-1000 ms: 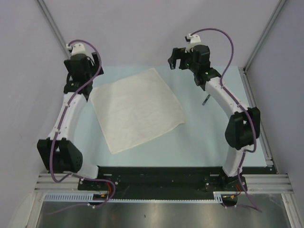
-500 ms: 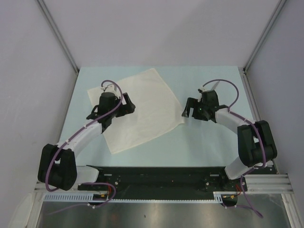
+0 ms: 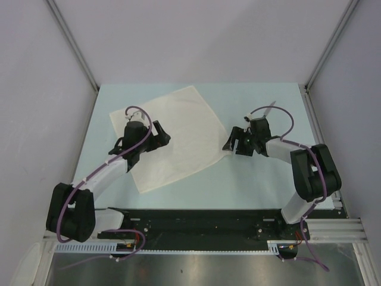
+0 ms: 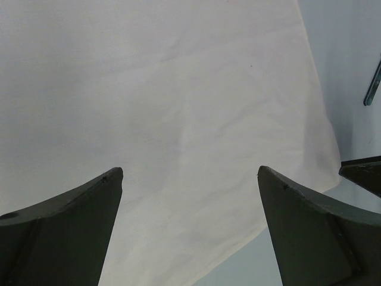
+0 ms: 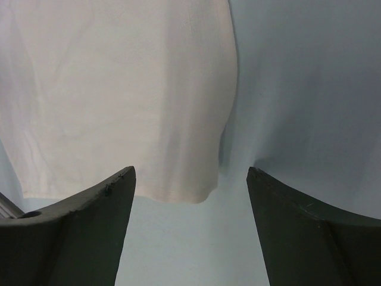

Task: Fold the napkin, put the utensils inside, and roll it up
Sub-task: Flatten the napkin out

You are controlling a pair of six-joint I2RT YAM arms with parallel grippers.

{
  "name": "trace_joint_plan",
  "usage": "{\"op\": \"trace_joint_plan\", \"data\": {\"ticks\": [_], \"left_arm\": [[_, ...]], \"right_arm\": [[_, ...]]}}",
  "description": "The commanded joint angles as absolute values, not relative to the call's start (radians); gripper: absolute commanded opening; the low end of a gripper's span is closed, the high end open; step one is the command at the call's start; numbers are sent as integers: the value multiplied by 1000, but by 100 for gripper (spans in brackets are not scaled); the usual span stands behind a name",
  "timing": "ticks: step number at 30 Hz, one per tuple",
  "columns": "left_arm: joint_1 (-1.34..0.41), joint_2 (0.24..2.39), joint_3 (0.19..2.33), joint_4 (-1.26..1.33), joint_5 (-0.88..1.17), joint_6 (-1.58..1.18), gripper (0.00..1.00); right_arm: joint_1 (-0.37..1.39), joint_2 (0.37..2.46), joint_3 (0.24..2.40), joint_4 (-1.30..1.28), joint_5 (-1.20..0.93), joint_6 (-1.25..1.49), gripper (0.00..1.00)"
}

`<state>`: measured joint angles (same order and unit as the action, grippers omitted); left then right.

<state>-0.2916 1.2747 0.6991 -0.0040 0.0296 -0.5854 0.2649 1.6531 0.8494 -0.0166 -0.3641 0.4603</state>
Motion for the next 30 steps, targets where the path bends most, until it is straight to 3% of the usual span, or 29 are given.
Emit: {"op": "trace_joint_plan", "data": {"ticks": [1, 3, 6, 7, 10, 12, 15, 16, 19, 21, 22, 25, 30], "left_arm": [[-287, 1210, 703, 6, 17, -575, 99], [-285, 1197, 709, -32, 12, -569, 100], [-285, 1157, 706, -50, 9, -568, 100], [-285, 1137, 707, -58, 9, -565, 100], [-285, 1103, 725, -115, 18, -546, 100], [-285, 1071, 750, -147, 34, -534, 100], [-285, 1028, 778, -202, 55, -509, 100], [-285, 1019, 785, -231, 58, -488, 100], [-285, 1000, 827, -285, 60, -439, 100], [-285, 993, 860, -333, 54, -410, 100], [-285, 994, 873, -350, 49, -381, 100], [-285, 992, 911, -388, 32, -335, 100], [-284, 1003, 963, -379, 52, -302, 100]], "right_arm": [[262, 1678, 896, 5, -406, 460, 76], [261, 1692, 900, 3, -419, 449, 71], [261, 1707, 919, 3, -457, 439, 52], [259, 1706, 929, -27, -460, 437, 39], [261, 1675, 949, -58, -437, 420, 22], [261, 1655, 988, -118, -416, 387, 17], [262, 1600, 1046, -227, -332, 350, 17], [265, 1567, 1060, -254, -254, 328, 21], [279, 1510, 1080, -353, -86, 299, 49], [279, 1453, 1063, -386, -22, 299, 56], [281, 1434, 1052, -393, -9, 296, 65], [276, 1402, 996, -384, -5, 299, 71], [258, 1494, 933, -335, -119, 339, 68]]}}
